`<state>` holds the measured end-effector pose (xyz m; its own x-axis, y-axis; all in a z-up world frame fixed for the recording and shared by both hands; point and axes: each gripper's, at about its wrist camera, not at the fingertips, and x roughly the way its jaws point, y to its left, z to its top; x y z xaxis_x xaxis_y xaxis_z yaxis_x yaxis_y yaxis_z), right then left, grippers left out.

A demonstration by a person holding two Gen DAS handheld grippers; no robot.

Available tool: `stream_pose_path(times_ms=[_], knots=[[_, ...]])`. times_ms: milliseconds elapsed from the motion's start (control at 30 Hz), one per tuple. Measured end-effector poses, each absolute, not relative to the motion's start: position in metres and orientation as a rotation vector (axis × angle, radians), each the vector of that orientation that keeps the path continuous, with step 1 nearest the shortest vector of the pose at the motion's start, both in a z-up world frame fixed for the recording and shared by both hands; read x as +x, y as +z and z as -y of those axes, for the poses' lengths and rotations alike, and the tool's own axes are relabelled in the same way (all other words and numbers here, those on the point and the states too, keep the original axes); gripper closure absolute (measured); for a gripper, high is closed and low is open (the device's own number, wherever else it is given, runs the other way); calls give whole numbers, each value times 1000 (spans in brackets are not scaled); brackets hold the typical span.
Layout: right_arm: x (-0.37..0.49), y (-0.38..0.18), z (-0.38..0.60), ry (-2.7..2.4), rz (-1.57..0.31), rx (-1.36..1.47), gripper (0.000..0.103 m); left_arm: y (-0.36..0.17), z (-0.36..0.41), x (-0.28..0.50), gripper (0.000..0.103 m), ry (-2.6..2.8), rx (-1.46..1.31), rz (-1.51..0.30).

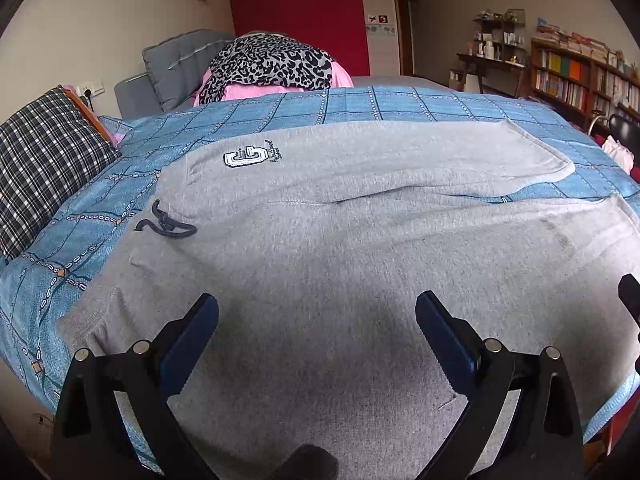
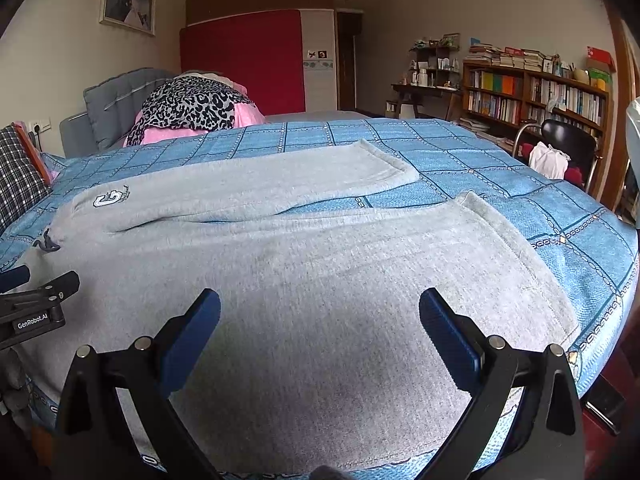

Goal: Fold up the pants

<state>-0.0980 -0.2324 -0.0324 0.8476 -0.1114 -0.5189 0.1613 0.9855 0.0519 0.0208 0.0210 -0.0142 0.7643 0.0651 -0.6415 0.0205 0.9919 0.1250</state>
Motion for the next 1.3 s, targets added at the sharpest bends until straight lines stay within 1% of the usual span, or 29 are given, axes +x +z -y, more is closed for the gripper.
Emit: stream_pose_path(times_ms=[300, 533, 700, 1033, 1300], knots=[[-93, -35, 233, -149, -554, 71, 2, -18, -22, 26, 5, -5, 121, -728], [-85, -26, 250, -178, -543, 98, 2, -10, -36, 41, 5, -7, 128, -728], [-75, -16, 252, -185, -524, 48, 2, 4, -53, 55, 5, 0, 115, -720], [-41, 10, 256, -146, -505, -4, 2, 41, -108, 116, 5, -25, 86, -734], [-12, 16, 265, -117, -541, 17, 2, 48, -176, 185, 5, 95, 47, -799]])
